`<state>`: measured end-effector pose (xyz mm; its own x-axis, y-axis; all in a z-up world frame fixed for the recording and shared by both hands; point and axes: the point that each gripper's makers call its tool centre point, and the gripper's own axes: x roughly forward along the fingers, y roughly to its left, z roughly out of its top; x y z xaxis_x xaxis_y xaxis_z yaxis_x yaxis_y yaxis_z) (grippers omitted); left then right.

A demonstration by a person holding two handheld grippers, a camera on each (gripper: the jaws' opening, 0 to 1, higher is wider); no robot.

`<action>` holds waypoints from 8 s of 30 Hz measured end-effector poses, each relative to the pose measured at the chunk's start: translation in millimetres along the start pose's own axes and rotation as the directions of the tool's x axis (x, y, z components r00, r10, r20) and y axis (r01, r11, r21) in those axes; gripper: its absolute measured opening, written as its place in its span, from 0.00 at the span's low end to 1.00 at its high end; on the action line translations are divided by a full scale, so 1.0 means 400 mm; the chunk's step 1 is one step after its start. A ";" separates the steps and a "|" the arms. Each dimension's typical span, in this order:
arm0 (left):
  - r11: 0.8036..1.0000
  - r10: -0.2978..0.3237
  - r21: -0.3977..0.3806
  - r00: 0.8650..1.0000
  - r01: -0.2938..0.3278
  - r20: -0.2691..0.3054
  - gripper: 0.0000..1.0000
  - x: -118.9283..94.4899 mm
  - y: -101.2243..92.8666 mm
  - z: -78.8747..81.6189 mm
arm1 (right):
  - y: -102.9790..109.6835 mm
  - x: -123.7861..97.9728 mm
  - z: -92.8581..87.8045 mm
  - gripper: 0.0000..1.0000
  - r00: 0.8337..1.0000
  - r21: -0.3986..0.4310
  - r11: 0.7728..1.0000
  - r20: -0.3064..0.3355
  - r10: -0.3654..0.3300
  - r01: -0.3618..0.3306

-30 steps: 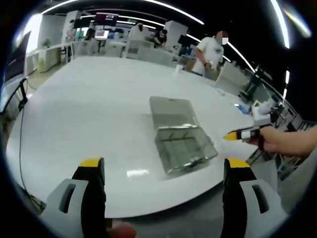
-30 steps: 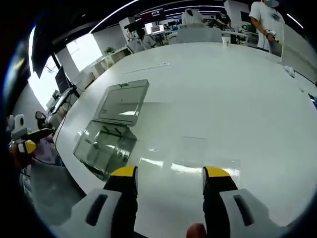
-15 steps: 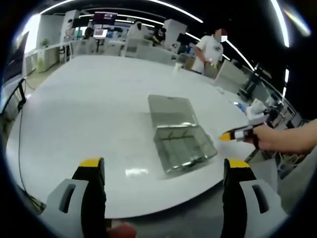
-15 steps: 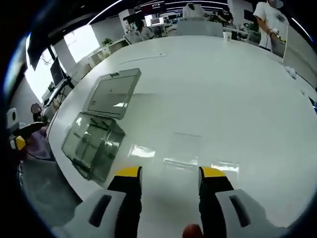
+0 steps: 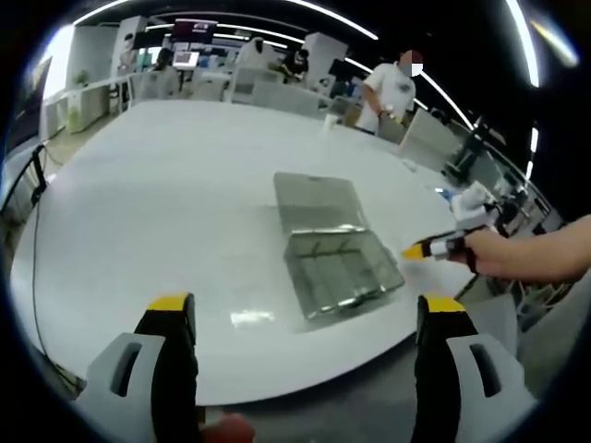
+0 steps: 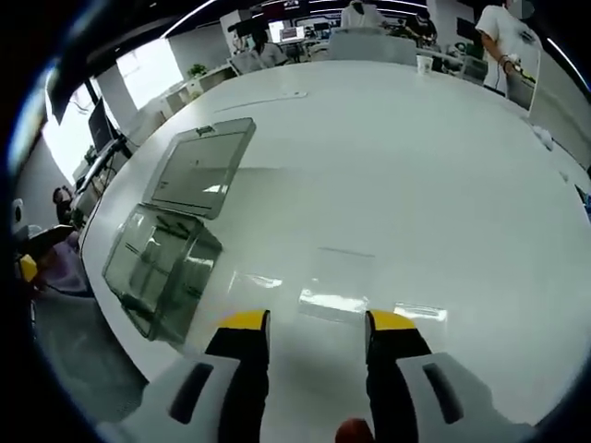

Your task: Insert the divider into the dual guide fixture by aligning both edges with the guide slots and pushing it downward to the bottom, including one-sided entry, uneven engagement, binding, and posture correction.

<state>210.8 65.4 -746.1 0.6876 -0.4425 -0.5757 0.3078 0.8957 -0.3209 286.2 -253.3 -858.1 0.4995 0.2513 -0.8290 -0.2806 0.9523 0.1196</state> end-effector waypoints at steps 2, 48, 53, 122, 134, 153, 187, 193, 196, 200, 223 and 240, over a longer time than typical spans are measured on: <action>1.000 0.000 0.001 1.000 0.000 -0.001 0.97 0.000 0.001 0.002 | 0.001 0.004 -0.002 0.37 1.000 -0.001 1.000 -0.009 -0.002 0.002; 0.996 -0.079 0.045 0.996 0.081 -0.049 0.97 0.020 -0.065 -0.007 | -0.022 0.033 -0.017 0.31 0.990 -0.081 0.991 -0.089 -0.109 0.102; 0.990 -0.121 0.060 0.990 0.125 -0.066 0.95 0.023 -0.093 -0.009 | -0.021 0.035 -0.017 0.30 0.991 -0.097 0.991 -0.094 -0.099 0.090; 0.966 -0.201 0.144 0.973 0.215 -0.109 0.94 0.033 -0.158 -0.003 | -0.004 0.037 -0.006 0.27 0.948 -0.273 0.957 -0.319 0.005 -0.097; 0.964 -0.207 0.148 0.972 0.222 -0.110 0.94 0.040 -0.164 0.002 | 0.011 0.010 -0.006 0.27 0.944 -0.266 0.958 -0.329 0.016 -0.109; 0.960 -0.221 0.148 0.968 0.237 -0.116 0.94 0.054 -0.173 0.003 | 0.009 0.004 0.004 0.27 0.935 -0.300 0.941 -0.351 0.045 -0.158; 0.953 -0.269 0.111 0.955 0.283 -0.125 0.92 0.099 -0.216 -0.003 | 0.200 -0.129 0.047 0.27 0.902 -0.543 0.764 -0.416 0.116 -0.349; 0.949 -0.299 0.072 0.948 0.307 -0.111 0.89 0.105 -0.230 -0.004 | 0.240 -0.156 0.047 0.27 0.892 -0.578 0.720 -0.435 0.126 -0.383; 0.948 -0.307 0.056 0.946 0.314 -0.106 0.87 0.105 -0.235 -0.007 | 0.258 -0.169 0.045 0.27 0.886 -0.586 0.706 -0.444 0.132 -0.399; 0.946 -0.315 0.054 0.944 0.321 -0.095 0.83 0.105 -0.239 -0.006 | 0.282 -0.187 0.049 0.27 0.884 -0.602 0.685 -0.447 0.136 -0.410; 0.925 -0.374 -0.078 0.928 0.372 -0.007 0.58 0.117 -0.287 0.004 | 0.373 -0.238 0.053 0.27 0.870 -0.638 0.616 -0.462 0.172 -0.461; 0.855 -0.415 -0.312 0.907 0.415 0.071 0.38 0.130 -0.308 -0.008 | 0.412 -0.248 0.055 0.27 0.864 -0.639 0.602 -0.466 0.193 -0.479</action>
<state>206.4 -68.2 -738.7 0.5430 -0.7697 -0.3356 0.3432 0.5682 -0.7479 208.5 -117.5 -744.1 -0.0043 0.3204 -0.9473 -0.9318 0.3424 0.1201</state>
